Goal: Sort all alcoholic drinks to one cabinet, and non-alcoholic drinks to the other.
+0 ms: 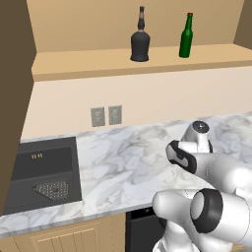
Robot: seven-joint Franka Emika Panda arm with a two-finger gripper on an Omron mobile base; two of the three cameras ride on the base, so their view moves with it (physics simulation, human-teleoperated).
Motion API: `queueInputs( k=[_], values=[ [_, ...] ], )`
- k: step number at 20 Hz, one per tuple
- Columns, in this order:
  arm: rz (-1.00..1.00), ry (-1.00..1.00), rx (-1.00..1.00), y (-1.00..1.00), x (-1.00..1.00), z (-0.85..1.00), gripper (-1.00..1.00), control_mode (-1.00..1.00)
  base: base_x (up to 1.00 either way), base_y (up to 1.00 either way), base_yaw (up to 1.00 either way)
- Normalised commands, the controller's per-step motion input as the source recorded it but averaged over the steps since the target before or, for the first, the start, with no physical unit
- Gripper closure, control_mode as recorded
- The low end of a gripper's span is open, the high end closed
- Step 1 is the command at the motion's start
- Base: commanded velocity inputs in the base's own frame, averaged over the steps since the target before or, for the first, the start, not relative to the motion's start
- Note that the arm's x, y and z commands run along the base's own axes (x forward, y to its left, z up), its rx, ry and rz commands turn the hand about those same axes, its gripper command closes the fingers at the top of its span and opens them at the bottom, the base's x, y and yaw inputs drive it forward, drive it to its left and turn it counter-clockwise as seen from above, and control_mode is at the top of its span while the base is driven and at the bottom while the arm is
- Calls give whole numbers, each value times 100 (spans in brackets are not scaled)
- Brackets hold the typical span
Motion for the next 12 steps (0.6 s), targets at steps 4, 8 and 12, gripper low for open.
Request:
queueInputs(
  k=[4,8,12],
  values=[
    [0,0,0,-2,13,-5,-100,-100,0,0,0],
    [0,0,0,-6,11,-3,-100,-100,0,0,0],
    [0,0,0,-6,12,-3,-100,-100,0,0,0]
  ],
)
